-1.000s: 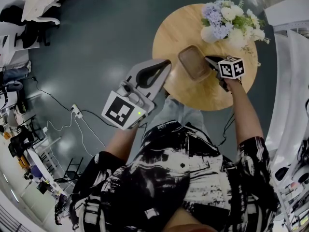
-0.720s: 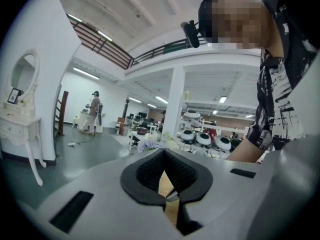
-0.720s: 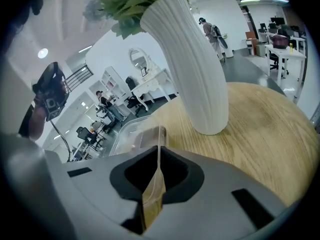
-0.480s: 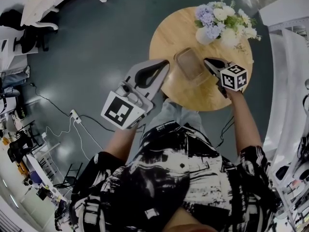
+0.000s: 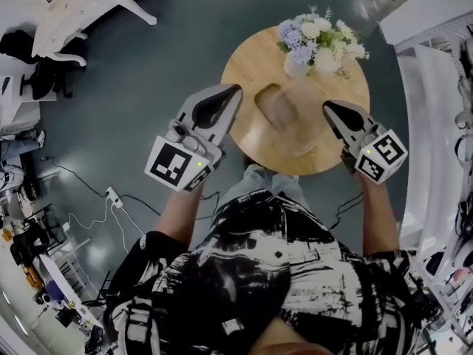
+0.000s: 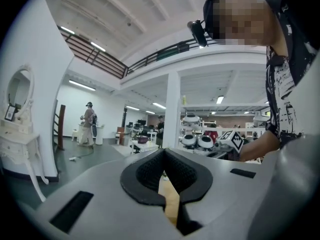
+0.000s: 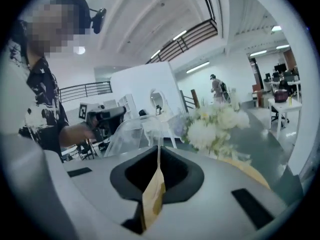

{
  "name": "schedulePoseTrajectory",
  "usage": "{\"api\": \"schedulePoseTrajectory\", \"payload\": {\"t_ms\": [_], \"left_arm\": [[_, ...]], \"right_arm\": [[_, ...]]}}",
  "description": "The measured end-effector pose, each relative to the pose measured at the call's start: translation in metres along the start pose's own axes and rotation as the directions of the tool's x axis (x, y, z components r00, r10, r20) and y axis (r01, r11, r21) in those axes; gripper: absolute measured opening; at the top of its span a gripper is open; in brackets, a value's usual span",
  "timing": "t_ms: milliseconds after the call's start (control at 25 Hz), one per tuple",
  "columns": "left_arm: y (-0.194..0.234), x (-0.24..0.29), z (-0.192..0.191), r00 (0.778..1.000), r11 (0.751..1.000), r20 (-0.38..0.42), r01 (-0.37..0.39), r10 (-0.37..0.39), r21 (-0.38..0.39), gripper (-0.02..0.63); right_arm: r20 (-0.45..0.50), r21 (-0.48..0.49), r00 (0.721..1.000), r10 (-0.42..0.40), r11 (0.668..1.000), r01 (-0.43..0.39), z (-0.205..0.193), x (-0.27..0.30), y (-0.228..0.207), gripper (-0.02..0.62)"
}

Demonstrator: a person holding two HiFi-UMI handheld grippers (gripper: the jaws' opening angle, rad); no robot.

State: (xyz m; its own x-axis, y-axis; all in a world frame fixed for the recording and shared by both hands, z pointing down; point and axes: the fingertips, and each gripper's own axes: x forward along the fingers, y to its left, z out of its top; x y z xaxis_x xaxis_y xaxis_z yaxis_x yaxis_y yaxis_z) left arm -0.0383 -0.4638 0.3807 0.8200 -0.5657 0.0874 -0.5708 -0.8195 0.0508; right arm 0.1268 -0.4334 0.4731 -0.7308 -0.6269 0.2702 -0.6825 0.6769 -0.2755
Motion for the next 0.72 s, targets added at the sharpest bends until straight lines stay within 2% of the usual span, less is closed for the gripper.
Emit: {"api": "schedulePoseTrajectory", "payload": {"t_ms": [160, 360, 560, 720], "left_arm": [[-0.007, 0.006, 0.022, 0.999, 0.999, 0.027, 0.022, -0.023, 0.029, 0.0], [-0.019, 0.015, 0.048, 0.997, 0.997, 0.066, 0.043, -0.047, 0.069, 0.0], [-0.031, 0.016, 0.068, 0.994, 0.994, 0.089, 0.053, -0.061, 0.094, 0.0], [-0.038, 0.015, 0.081, 0.992, 0.993, 0.107, 0.053, -0.065, 0.108, 0.0]], "right_arm": [[0.125, -0.097, 0.992, -0.038, 0.994, 0.05, 0.069, -0.028, 0.016, 0.015], [0.266, -0.201, 0.963, -0.045, 0.974, 0.101, 0.137, -0.054, 0.036, 0.015], [0.369, -0.271, 0.928, -0.041, 0.951, 0.15, 0.188, -0.076, 0.057, 0.015], [0.418, -0.294, 0.907, -0.045, 0.938, 0.182, 0.21, -0.09, 0.065, 0.015]]}}
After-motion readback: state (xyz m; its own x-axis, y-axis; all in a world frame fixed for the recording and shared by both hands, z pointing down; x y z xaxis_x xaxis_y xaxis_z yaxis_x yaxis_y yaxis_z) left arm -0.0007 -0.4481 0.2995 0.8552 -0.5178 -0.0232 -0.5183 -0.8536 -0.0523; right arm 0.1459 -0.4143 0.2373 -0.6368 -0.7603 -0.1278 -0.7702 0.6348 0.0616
